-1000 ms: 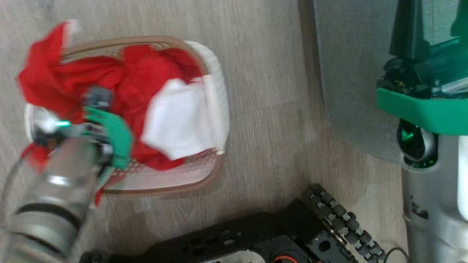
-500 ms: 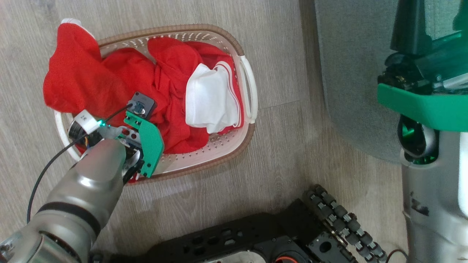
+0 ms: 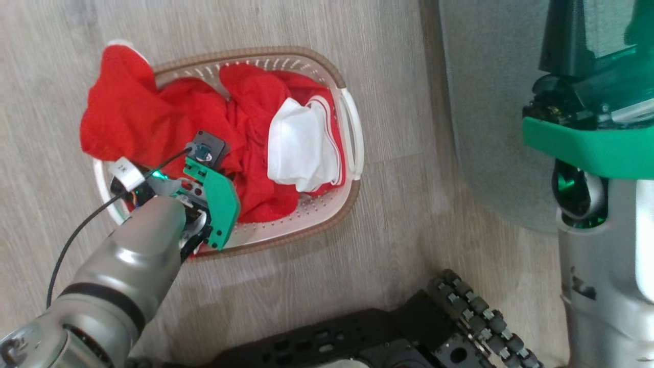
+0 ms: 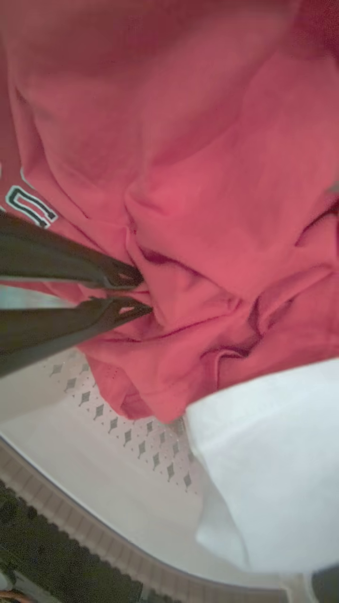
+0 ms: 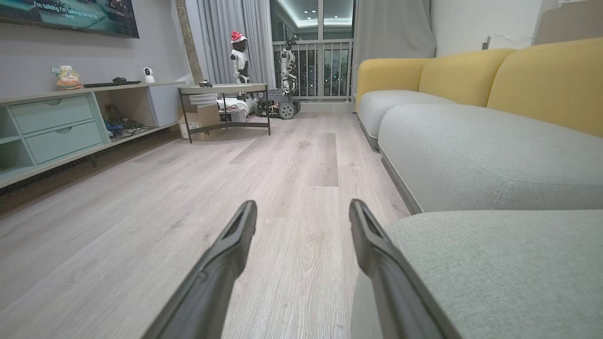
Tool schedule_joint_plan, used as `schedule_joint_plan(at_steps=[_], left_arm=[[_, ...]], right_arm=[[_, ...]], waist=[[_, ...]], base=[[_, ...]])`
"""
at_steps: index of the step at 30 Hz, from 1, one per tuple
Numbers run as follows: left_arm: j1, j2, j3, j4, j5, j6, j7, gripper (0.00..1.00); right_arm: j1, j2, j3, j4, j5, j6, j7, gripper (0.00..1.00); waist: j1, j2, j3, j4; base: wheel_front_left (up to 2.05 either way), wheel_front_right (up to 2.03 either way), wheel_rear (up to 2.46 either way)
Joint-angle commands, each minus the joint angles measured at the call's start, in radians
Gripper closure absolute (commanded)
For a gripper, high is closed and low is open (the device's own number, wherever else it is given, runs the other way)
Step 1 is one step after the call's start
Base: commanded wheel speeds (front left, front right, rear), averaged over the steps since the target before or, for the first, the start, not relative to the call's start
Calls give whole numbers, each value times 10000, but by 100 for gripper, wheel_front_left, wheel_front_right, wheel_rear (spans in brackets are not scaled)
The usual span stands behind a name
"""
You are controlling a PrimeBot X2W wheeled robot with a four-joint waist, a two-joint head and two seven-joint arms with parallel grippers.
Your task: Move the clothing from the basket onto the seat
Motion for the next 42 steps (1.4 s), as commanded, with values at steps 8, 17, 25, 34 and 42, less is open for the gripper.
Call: schedule_joint_plan(at_steps=[8, 17, 25, 34, 42], left_arm=[[237, 1, -227, -401, -761, 12, -552, 100], [638, -192, -625, -904, -1539, 12, -1336, 100], [1252, -296, -779, -1532, -2222, 12, -2253, 100], [1608, -196, -472, -2338, -2495, 12, -2752, 100], [1652, 110, 162, -4016, -2171, 312, -2824, 100]], right_arm=[[446, -31, 32, 29, -128, -4, -61, 0], [998, -31, -39, 553, -254, -4, -61, 0], [1853, -31, -154, 1071, -384, -4, -61, 0], [2755, -31, -308, 1438, -404, -4, -61, 0], [3701, -31, -417, 1616, -212, -4, -61, 0]], waist=[[0, 0, -1127, 322], [0, 0, -2665, 794], [0, 0, -4415, 1277], [0, 0, -5963, 1785], [0, 0, -7110, 2291]], base=[[0, 0, 0], [0, 0, 0], [0, 0, 0], [0, 0, 0], [0, 0, 0]])
